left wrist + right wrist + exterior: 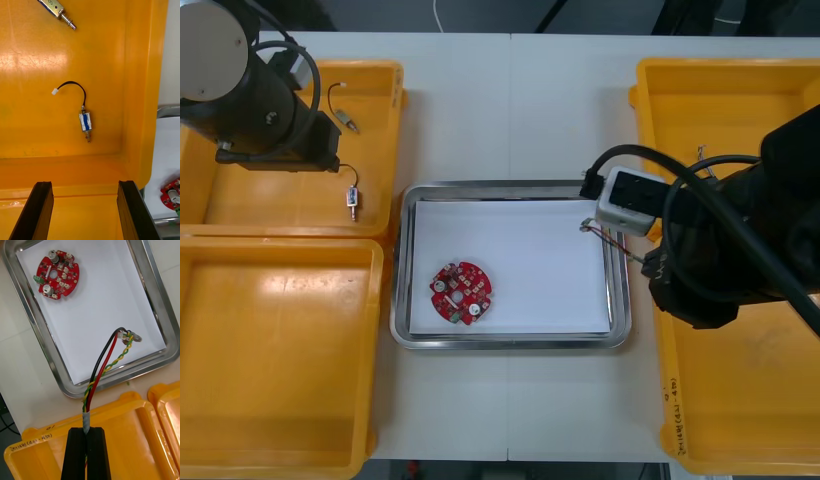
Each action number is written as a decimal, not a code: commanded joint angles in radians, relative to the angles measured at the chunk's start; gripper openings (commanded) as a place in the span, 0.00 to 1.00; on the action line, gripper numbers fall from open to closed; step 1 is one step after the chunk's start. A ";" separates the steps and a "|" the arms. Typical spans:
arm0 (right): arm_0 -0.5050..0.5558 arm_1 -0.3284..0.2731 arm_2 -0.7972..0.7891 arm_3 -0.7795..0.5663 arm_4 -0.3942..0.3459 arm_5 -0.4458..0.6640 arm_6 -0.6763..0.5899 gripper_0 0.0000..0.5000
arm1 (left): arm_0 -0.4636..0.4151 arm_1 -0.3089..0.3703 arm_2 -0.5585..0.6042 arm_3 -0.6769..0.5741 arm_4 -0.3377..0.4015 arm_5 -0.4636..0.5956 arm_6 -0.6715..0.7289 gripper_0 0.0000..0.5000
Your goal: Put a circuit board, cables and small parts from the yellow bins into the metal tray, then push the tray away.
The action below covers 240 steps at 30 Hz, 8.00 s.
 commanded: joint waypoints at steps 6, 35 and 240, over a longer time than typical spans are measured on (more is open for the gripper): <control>-0.072 0.072 0.183 0.022 0.155 0.003 0.130 0.00 | -0.042 -0.035 0.025 0.091 -0.038 -0.076 0.059 1.00; -0.072 0.302 0.441 0.404 0.505 0.003 0.389 0.00 | -0.042 -0.091 -0.095 0.338 -0.064 -0.309 0.051 1.00; -0.178 0.161 -0.497 1.182 0.596 -0.041 0.475 1.00 | -0.060 -0.225 -0.446 0.139 -0.128 -0.346 0.266 1.00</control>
